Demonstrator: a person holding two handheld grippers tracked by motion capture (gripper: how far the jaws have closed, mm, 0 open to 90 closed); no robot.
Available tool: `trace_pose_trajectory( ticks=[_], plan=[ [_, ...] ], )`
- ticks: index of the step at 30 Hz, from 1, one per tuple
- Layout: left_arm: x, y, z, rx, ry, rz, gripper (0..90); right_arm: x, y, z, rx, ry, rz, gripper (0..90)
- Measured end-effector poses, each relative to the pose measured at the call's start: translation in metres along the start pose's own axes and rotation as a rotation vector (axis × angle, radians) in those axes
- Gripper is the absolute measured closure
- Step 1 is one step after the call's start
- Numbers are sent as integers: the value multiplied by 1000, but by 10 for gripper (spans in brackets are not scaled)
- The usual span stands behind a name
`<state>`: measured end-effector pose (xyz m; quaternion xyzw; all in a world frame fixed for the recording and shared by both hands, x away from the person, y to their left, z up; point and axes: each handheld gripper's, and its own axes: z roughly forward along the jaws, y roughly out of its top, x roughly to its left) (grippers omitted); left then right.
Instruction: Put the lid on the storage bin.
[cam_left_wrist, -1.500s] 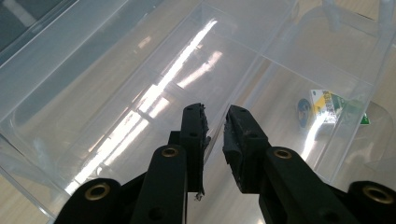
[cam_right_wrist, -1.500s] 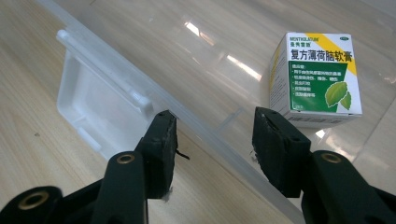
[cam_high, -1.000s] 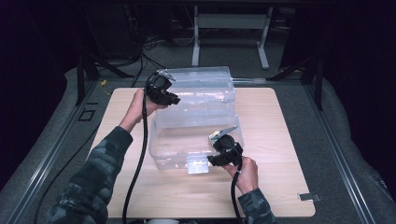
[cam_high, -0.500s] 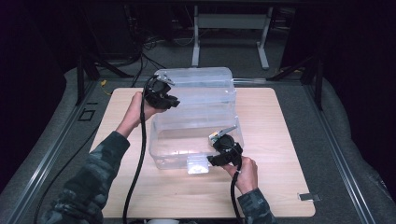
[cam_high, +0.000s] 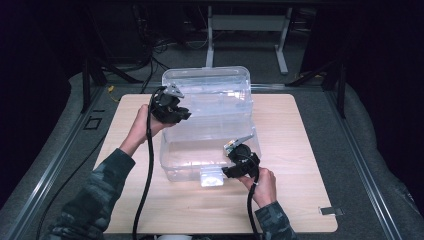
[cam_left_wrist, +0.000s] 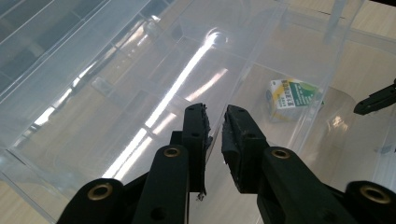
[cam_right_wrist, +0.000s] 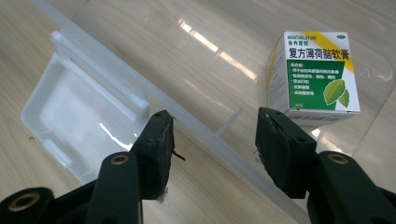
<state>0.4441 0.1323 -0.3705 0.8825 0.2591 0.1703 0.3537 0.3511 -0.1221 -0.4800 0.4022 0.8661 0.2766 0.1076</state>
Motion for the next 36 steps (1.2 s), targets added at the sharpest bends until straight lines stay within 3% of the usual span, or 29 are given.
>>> trace_pose_trajectory(
  ticks=[13,22,27,36],
  plan=[
    [-17,-10,-4,-13,-22,17,783,-1,0,0,-1,11,0,473],
    [-24,-17,-8,-33,-1,13,778,-1,0,0,-1,13,0,473],
    [-26,-20,-9,-43,-12,-3,779,-1,0,0,-2,15,0,472],
    [-35,-25,-11,-51,-3,13,779,-2,-1,0,-7,25,5,472]
  ],
)
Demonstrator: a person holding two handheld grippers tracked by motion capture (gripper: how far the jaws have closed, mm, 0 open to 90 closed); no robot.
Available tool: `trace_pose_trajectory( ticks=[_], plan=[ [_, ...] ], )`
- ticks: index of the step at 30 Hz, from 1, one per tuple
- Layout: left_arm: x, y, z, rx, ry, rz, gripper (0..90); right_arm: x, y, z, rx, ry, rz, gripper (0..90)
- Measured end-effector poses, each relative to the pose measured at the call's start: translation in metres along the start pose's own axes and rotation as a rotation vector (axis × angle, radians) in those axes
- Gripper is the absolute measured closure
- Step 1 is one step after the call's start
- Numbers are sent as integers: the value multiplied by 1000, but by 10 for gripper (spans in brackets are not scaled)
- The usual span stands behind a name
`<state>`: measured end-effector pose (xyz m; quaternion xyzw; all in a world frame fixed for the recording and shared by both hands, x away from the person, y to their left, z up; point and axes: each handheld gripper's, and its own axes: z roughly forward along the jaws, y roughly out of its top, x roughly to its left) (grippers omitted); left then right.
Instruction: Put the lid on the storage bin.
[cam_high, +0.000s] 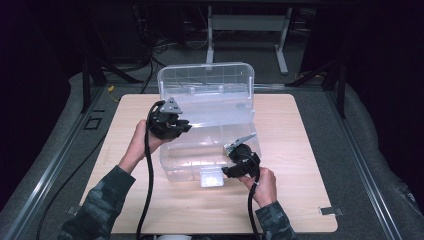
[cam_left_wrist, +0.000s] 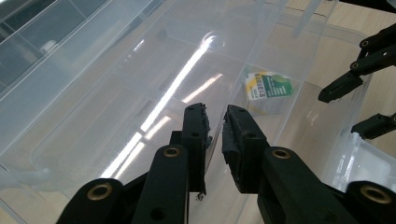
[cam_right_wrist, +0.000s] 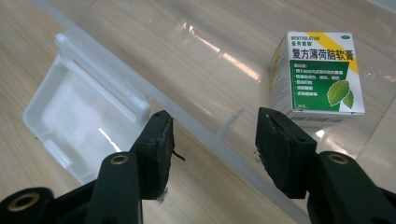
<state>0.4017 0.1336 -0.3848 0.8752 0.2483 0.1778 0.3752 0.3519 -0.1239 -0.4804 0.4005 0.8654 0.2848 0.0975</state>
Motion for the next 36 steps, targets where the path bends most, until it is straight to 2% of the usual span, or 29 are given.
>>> trace_pose_trajectory(
  ticks=[18,23,36],
  plan=[
    [-11,-11,-3,-27,-7,-3,779,0,0,0,2,1,-5,472],
    [-19,-15,-3,-35,14,13,778,-1,0,0,-5,12,-5,472],
    [-27,-20,-3,-27,9,22,778,-2,0,0,-4,14,-6,472]
  ],
)
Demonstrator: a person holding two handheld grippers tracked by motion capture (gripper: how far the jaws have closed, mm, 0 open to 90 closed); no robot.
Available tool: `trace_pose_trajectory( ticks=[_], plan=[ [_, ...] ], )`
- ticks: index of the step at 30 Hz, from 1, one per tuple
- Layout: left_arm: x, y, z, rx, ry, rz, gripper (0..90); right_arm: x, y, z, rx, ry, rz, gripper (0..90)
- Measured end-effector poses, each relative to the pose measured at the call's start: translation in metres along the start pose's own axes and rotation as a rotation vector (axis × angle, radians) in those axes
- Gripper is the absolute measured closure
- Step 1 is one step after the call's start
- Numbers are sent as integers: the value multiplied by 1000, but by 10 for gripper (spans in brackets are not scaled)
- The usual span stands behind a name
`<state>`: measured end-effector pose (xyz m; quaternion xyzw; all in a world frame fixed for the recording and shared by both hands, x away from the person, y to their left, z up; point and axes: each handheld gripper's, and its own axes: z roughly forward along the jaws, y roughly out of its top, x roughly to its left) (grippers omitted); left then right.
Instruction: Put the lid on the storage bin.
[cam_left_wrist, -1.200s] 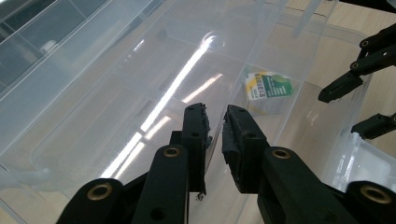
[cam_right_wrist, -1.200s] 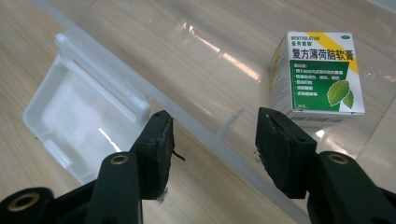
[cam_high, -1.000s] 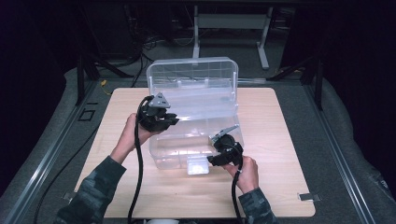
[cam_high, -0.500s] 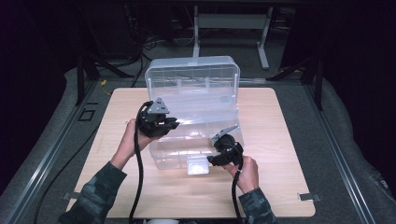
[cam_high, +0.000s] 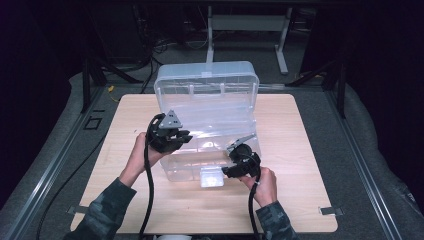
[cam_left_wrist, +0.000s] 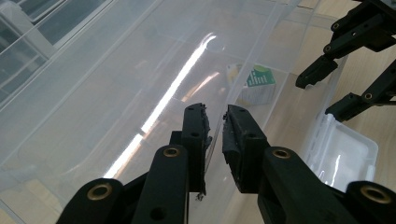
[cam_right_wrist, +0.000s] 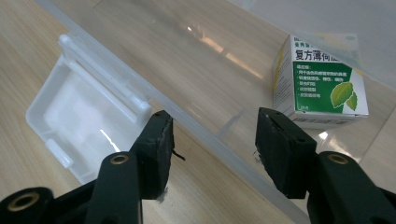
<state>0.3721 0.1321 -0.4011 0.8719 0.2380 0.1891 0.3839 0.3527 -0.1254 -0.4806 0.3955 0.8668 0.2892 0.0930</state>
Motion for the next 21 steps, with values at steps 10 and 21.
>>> trace_pose_trajectory(
  ticks=[10,21],
  plan=[
    [-5,-5,0,-1,-4,7,775,-1,0,0,1,6,0,472],
    [-12,-11,0,-30,34,30,765,-1,0,0,3,14,2,472]
  ],
)
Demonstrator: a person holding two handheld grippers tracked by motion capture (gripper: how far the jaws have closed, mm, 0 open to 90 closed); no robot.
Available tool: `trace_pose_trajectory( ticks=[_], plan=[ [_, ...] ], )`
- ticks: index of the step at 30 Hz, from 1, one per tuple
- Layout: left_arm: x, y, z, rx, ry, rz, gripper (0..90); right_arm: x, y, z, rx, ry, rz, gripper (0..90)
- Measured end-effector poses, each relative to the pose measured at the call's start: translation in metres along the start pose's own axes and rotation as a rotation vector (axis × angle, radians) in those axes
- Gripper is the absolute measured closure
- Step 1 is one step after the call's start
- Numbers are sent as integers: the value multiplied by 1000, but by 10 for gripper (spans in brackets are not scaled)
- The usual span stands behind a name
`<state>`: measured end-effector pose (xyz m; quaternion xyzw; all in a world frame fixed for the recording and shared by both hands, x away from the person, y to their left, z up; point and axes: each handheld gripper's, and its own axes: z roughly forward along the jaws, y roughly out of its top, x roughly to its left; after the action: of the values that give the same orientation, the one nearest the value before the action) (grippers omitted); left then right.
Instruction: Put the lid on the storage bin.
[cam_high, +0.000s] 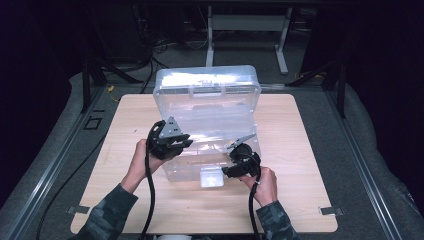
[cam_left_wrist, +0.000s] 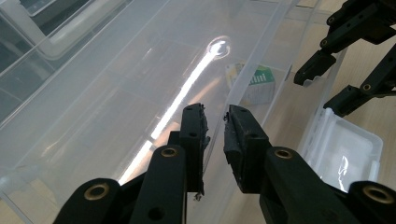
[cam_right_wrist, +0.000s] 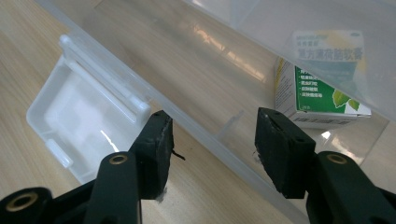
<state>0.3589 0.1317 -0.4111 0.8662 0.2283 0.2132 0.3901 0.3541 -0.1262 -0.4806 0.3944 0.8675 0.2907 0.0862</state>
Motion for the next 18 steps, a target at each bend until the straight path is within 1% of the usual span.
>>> trace_pose_trajectory(
  ticks=[3,6,8,10,12,13,15,16,17,18],
  plan=[
    [0,-1,0,-10,2,-5,762,0,0,0,2,0,-1,472],
    [-1,-2,0,-10,4,3,762,-1,1,0,8,2,2,472],
    [-1,-2,0,-12,4,1,761,-1,1,0,9,3,5,472],
    [-2,-4,0,-17,4,1,761,-2,0,0,9,4,14,443],
    [-2,-4,0,-17,-2,-1,760,-3,-1,-1,16,-10,26,418],
    [-2,-3,0,-16,-5,-5,759,-4,-1,-2,13,-5,30,418],
    [-1,-2,0,-5,-9,4,758,-6,-3,-5,2,9,32,410],
    [-1,-2,0,-4,-9,5,757,-5,-3,-8,-2,8,34,383],
    [-1,-2,0,-6,-9,1,757,-5,-3,-11,5,-16,31,376],
    [-2,-2,0,-9,-9,-3,757,-5,-3,-15,-10,-23,32,391]
  ],
)
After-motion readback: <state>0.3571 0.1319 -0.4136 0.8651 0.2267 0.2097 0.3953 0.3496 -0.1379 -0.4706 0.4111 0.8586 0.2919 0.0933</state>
